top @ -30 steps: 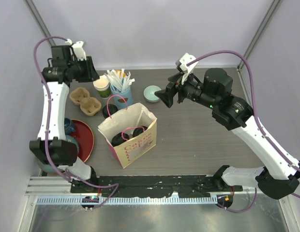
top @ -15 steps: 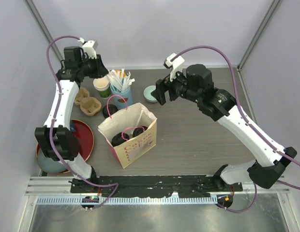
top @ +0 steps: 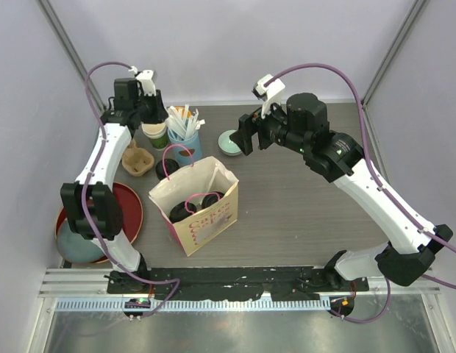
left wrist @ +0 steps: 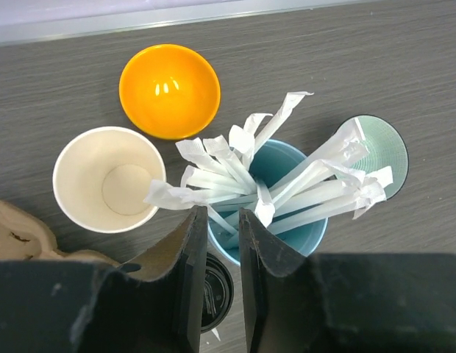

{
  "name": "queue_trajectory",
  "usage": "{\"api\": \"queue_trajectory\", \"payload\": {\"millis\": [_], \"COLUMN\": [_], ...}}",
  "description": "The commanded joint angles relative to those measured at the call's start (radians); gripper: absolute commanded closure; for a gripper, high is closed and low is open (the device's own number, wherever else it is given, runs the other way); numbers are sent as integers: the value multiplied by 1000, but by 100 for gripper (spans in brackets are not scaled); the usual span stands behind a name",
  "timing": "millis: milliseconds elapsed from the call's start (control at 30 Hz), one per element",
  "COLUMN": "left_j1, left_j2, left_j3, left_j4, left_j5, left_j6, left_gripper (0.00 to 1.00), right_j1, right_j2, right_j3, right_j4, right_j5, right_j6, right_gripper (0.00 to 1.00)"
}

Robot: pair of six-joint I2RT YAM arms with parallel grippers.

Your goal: Pack the takeout coffee

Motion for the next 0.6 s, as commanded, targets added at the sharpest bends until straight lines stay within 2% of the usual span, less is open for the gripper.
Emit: {"api": "queue_trajectory", "payload": {"millis": [0,567], "left_j1": [-10,-40], "left_j2": [33,86], "left_j3": [9,31], "left_j4": [76,87], "left_j5": [-39,-128], "left_j6": [-16,57], "left_gripper": [72,71], "right_j1": [-4,-4], "right_j2": [-10,-20], "right_j3": [27,8], "right_j4": [19,17], "right_j5": [9,-5], "right_j6": [11,-6], "right_gripper": [16,16]}}
